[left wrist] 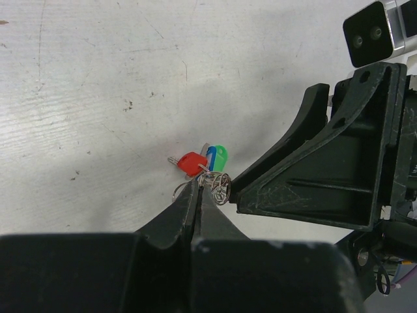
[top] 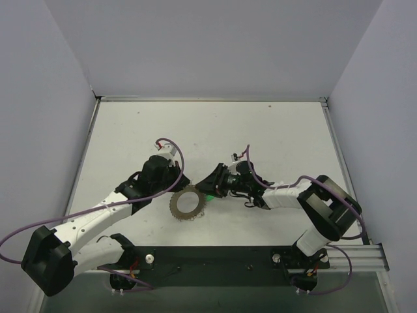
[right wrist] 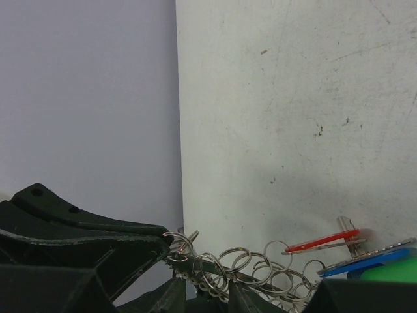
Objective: Put the keys on the keyring
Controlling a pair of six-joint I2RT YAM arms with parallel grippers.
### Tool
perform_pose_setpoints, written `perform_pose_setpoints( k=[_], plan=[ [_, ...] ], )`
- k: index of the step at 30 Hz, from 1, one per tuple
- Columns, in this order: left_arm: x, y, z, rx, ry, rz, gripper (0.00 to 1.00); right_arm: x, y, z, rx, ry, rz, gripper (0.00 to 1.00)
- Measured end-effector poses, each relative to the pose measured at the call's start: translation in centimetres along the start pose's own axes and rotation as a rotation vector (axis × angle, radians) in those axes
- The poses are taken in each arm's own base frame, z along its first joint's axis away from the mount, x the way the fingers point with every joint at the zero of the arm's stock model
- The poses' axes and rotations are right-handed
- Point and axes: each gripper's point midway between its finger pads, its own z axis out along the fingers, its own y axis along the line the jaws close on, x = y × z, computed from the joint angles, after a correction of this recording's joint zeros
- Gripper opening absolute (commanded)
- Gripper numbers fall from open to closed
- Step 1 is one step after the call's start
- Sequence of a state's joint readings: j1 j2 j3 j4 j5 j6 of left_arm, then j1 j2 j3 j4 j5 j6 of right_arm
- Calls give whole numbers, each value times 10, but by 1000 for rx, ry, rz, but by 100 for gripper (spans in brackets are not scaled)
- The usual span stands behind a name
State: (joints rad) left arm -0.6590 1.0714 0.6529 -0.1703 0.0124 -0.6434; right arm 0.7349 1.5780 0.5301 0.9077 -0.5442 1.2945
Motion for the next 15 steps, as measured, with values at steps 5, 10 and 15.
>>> perform_pose_setpoints(
  k=[5,10,15],
  plan=[
    [-1,0,0,2,-2,0,0,-1,-3,4,1,-4,16,25],
    [0,0,-1,2,-3,0,0,-2,-4,5,-1,-6,24,17],
    [0,0,-1,3,-3,0,0,-5,8,5,-46,-18,22,17]
  ],
)
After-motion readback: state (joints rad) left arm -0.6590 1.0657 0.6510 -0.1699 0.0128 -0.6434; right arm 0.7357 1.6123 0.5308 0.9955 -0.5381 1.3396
